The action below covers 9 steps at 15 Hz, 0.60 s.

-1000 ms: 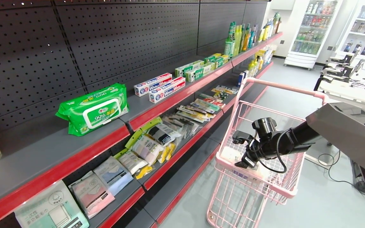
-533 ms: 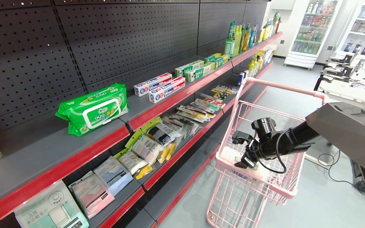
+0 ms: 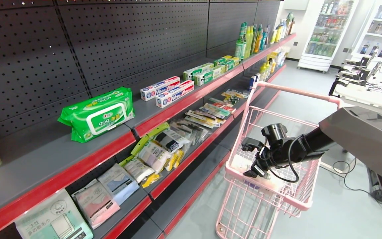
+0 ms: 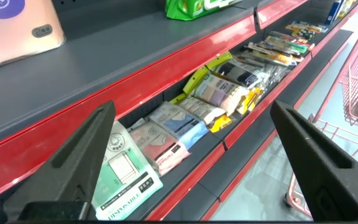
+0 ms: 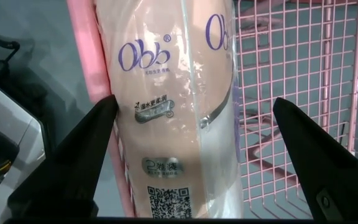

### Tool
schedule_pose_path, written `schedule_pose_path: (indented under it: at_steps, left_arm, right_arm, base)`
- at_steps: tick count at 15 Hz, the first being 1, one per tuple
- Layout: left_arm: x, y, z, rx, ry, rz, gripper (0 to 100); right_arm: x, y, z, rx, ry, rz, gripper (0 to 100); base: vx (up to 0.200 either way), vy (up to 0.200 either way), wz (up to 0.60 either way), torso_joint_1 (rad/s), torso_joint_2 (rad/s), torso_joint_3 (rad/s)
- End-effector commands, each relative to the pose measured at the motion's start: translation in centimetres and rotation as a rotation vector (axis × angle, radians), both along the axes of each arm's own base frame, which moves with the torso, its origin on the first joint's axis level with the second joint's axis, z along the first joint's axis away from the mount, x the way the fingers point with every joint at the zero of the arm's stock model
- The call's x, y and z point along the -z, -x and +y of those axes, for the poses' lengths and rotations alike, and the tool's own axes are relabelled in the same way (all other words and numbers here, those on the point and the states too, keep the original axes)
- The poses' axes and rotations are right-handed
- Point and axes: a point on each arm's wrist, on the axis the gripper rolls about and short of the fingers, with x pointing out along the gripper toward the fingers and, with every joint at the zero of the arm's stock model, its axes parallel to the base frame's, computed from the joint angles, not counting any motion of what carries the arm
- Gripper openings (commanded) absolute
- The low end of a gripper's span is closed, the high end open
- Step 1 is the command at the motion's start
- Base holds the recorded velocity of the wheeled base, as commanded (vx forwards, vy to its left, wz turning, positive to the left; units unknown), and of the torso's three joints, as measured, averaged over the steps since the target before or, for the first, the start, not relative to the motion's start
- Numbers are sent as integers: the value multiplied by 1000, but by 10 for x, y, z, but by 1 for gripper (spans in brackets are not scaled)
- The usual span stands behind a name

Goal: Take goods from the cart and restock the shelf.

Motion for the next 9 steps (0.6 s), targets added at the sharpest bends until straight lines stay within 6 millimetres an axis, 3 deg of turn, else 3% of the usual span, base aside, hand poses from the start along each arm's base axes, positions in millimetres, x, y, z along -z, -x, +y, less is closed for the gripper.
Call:
schedule_pose_path:
  at_steps: [1, 4, 9]
  left_arm:
    - [0, 0, 0, -1, 0, 1, 100]
    - [0, 0, 0, -1, 0, 1, 100]
    - [0, 0, 0, -1, 0, 1, 100]
  right_arm:
    - [3, -3, -7, 16, 3, 0, 100]
    - [13, -12, -19, 43, 16, 14, 100]
    - [5, -20, -18, 18, 32, 75, 100]
  base:
    - [0, 0, 0, 0, 0, 0]
    - [0, 0, 0, 0, 0, 0]
    - [0, 0, 0, 0, 0, 0]
